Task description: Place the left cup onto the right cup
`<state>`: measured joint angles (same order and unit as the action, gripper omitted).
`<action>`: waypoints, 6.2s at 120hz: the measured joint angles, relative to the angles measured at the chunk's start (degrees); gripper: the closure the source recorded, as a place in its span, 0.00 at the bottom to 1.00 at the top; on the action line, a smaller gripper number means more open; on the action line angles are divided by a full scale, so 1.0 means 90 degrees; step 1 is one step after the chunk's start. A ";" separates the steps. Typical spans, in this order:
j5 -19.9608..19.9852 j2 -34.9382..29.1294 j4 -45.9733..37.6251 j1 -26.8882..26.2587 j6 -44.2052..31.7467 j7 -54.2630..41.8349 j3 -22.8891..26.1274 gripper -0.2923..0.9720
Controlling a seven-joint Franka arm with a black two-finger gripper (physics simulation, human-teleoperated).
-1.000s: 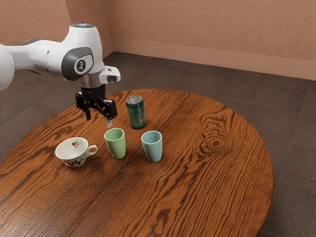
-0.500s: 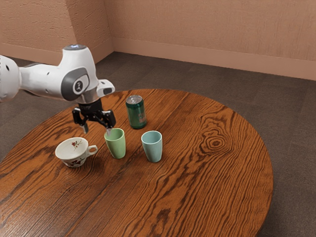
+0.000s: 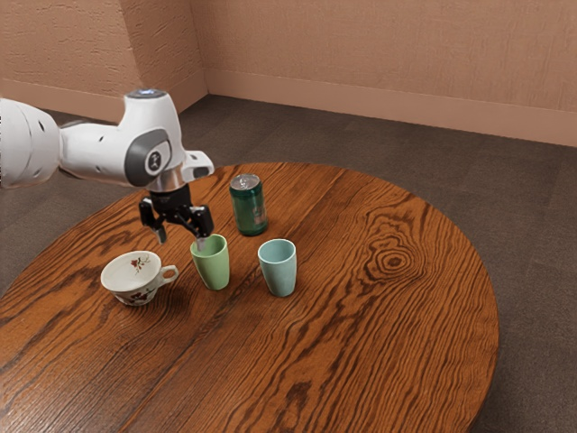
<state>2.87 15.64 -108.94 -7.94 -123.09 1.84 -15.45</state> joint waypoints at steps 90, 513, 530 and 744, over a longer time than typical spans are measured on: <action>0.0388 0.0900 0.0698 0.0223 -0.0205 -0.0539 0.0008 0.25; 0.1051 0.1219 0.2387 -0.0481 0.1121 -0.0354 0.0396 0.85; 0.1055 0.1301 0.2393 -0.0458 0.1095 -0.0353 0.0376 0.85; -0.0208 -0.0688 0.2664 -0.0508 0.2504 -0.0868 0.0660 0.25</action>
<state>0.99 9.45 -84.97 -12.51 -100.56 -5.97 -9.51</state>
